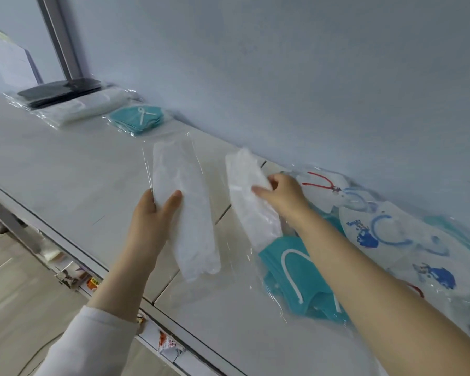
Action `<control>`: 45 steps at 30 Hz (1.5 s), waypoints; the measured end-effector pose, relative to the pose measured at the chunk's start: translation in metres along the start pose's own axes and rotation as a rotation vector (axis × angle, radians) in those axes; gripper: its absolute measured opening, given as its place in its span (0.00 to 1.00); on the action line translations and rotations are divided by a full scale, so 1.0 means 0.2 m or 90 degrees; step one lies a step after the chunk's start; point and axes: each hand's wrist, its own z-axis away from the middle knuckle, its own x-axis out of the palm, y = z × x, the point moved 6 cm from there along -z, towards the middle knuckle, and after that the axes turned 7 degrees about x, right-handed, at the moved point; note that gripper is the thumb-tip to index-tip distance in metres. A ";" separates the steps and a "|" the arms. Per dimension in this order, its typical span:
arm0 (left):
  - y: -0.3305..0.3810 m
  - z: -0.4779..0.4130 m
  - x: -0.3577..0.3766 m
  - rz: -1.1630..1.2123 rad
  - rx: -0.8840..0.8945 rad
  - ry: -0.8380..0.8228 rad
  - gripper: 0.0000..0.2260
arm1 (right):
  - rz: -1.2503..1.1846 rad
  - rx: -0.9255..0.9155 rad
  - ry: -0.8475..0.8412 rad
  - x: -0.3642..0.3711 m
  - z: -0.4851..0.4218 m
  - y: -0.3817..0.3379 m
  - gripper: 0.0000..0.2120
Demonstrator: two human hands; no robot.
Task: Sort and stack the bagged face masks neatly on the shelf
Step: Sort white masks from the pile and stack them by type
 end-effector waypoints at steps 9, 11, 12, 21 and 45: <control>0.28 0.10 0.27 -0.018 0.159 -0.089 0.06 | -0.634 -0.004 -0.010 -0.46 0.31 -0.06 0.06; 0.35 0.17 0.37 -0.012 0.196 -0.135 0.06 | -0.556 -0.009 -0.013 -0.46 0.44 0.02 0.08; 0.37 0.21 0.42 -0.003 0.211 -0.159 0.05 | -0.532 -0.007 -0.001 -0.45 0.50 0.07 0.07; 0.46 0.62 0.76 0.087 0.243 -0.328 0.06 | -0.482 -0.066 0.148 -0.48 0.87 0.32 0.10; 0.47 0.91 0.49 0.266 0.139 -0.197 0.06 | -0.389 -0.067 -0.078 -0.20 1.39 0.41 0.13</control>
